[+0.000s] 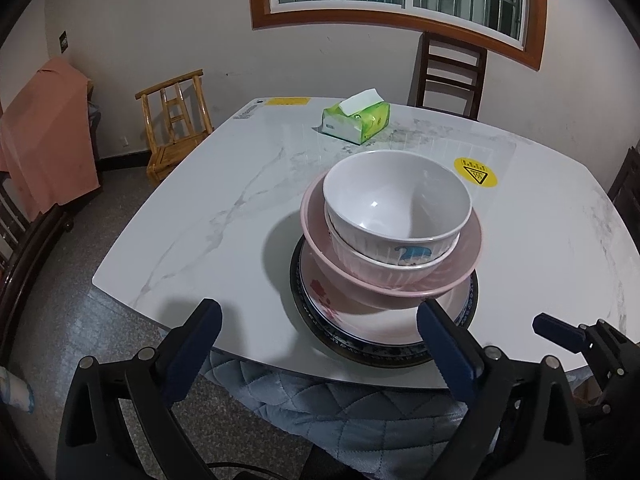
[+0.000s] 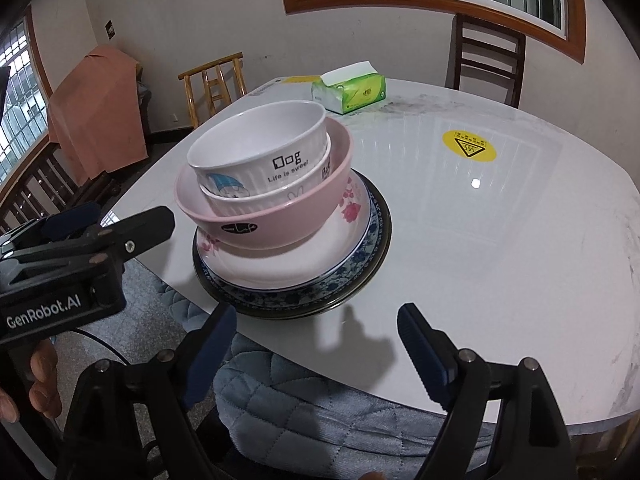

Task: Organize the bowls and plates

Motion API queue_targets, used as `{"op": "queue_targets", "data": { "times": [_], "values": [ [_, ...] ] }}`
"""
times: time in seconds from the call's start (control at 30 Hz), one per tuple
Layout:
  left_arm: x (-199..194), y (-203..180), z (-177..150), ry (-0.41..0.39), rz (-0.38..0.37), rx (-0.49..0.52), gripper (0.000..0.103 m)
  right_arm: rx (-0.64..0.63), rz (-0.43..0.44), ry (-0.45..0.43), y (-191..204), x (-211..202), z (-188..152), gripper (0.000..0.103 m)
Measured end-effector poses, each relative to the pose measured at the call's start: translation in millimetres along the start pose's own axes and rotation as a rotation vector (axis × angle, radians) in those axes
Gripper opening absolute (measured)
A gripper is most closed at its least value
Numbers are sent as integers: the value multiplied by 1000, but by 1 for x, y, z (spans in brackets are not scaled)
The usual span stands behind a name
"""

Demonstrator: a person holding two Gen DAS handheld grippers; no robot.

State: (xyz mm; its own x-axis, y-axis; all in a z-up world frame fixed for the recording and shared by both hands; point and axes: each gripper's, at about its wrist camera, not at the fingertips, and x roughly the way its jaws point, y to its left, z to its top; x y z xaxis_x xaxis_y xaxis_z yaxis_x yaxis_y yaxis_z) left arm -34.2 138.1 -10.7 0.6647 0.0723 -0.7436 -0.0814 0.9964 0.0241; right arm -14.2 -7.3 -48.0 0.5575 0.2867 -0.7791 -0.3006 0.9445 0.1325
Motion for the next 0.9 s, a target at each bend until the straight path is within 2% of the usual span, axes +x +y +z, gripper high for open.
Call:
{"op": "queue_targets", "data": {
  "times": [0.9],
  "values": [
    [5, -8, -3, 45, -24, 13, 97, 9, -14, -2, -1, -3, -3, 85]
  ]
}}
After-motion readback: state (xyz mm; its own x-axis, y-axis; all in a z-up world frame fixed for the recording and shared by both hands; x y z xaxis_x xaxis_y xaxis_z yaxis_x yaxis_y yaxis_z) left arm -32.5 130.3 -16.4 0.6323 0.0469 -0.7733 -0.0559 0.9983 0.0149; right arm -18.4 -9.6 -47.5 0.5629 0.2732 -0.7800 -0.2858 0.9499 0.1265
